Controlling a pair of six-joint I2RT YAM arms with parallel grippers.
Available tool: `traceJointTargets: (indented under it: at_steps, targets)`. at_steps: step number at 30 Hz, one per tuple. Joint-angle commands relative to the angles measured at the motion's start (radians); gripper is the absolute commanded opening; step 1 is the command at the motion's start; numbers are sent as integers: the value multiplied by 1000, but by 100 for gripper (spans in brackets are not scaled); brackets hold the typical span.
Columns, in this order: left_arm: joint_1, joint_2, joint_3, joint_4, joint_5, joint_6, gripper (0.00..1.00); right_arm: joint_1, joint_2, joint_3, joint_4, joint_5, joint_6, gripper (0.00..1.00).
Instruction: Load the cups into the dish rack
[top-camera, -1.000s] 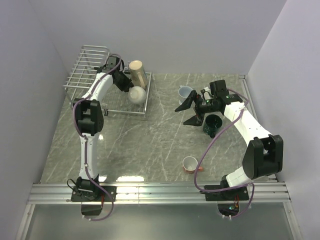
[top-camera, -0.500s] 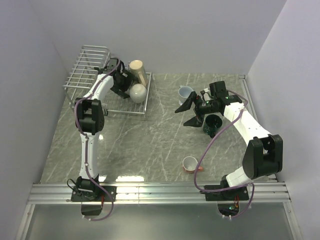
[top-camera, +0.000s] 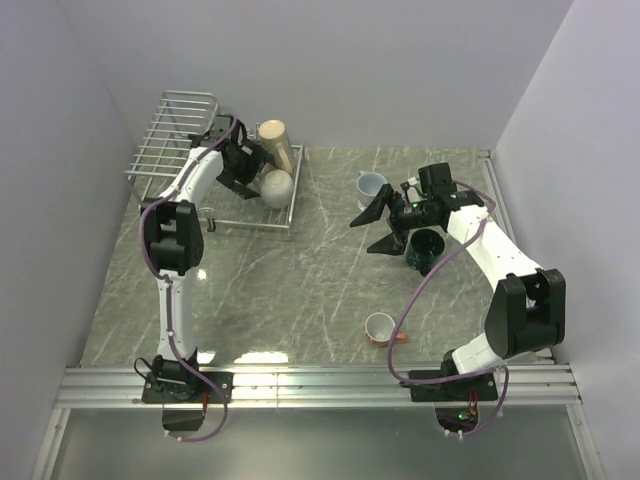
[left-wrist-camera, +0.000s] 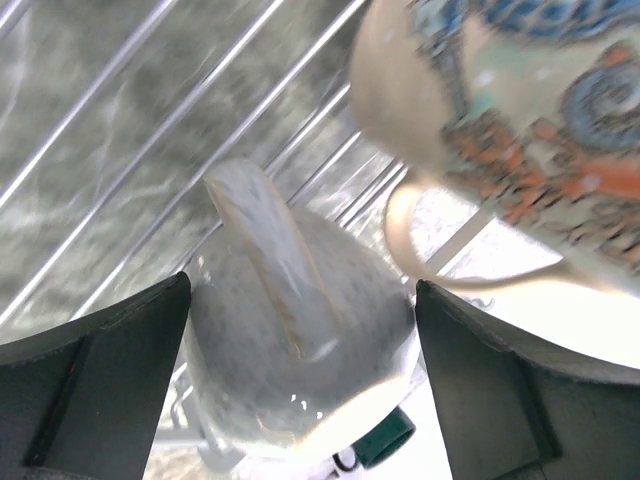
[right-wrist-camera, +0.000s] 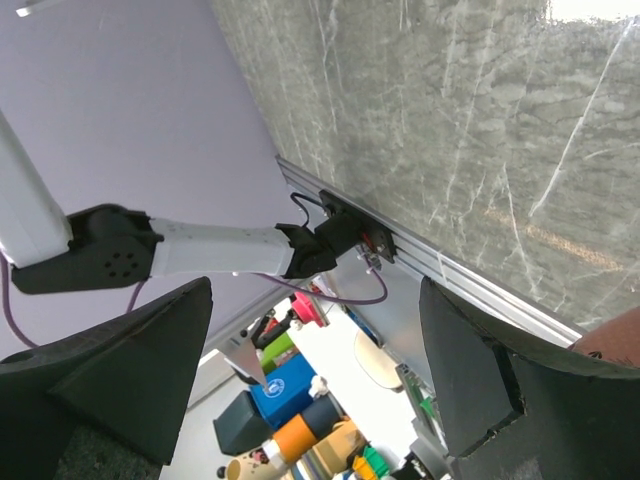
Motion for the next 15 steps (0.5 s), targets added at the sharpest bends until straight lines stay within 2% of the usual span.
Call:
traceJointTargets:
  at_steps: [1, 8, 15]
  targets:
    - [17, -186, -23, 35, -71, -24, 100, 7, -42, 25, -6, 6, -30, 91]
    - [17, -284, -81, 3, -147, 28, 99, 6, -58, 22, -10, 22, -41, 91]
    - [17, -415, -176, 184, -157, 39, 100, 7, -85, -9, -7, 35, -42, 91]
